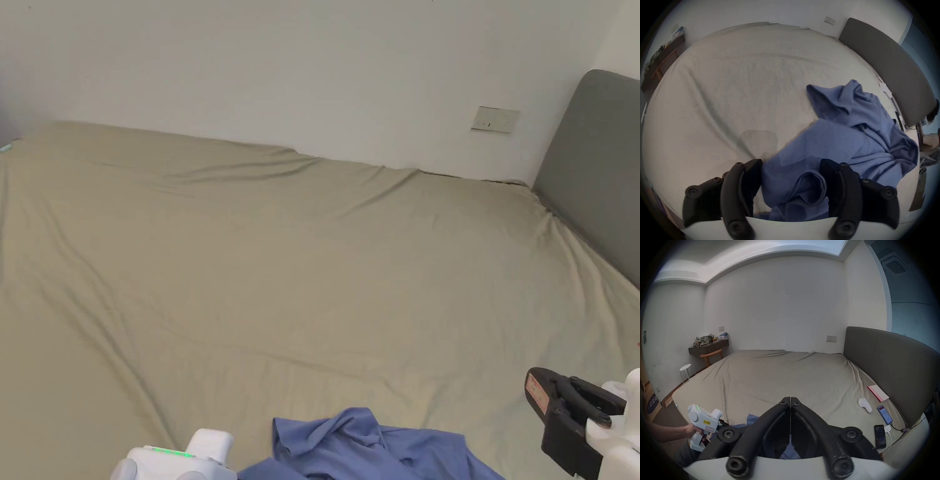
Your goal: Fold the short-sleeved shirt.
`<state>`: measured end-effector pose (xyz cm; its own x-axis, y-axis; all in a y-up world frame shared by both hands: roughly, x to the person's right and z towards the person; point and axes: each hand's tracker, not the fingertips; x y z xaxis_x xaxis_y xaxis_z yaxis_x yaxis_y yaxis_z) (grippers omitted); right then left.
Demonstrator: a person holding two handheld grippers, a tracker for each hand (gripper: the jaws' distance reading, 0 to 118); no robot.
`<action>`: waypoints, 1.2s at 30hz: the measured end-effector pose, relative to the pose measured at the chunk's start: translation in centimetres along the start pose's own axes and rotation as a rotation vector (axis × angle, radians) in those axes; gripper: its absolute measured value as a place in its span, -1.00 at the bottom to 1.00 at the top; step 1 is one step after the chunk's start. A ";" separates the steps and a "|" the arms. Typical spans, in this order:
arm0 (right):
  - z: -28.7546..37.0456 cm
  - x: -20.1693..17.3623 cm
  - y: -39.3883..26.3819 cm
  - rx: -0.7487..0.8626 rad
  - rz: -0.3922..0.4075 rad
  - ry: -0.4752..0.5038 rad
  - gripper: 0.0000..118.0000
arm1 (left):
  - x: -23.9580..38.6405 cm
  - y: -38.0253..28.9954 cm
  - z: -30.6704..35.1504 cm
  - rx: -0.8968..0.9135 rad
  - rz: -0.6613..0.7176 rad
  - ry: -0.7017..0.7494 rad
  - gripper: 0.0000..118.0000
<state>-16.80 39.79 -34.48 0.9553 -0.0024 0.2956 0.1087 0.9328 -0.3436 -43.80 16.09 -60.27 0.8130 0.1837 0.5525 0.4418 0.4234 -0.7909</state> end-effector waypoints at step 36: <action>-26.4 8.3 -12.4 -0.716 -0.036 0.218 -1.00 | -4.7 0.8 11.4 0.311 -0.002 -0.149 -0.72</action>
<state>-2.99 18.68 -51.27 0.9725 -0.1697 0.1596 0.2220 0.4679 -0.8555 -51.57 25.71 -60.49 0.7378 0.3006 0.6044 0.2880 0.6696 -0.6846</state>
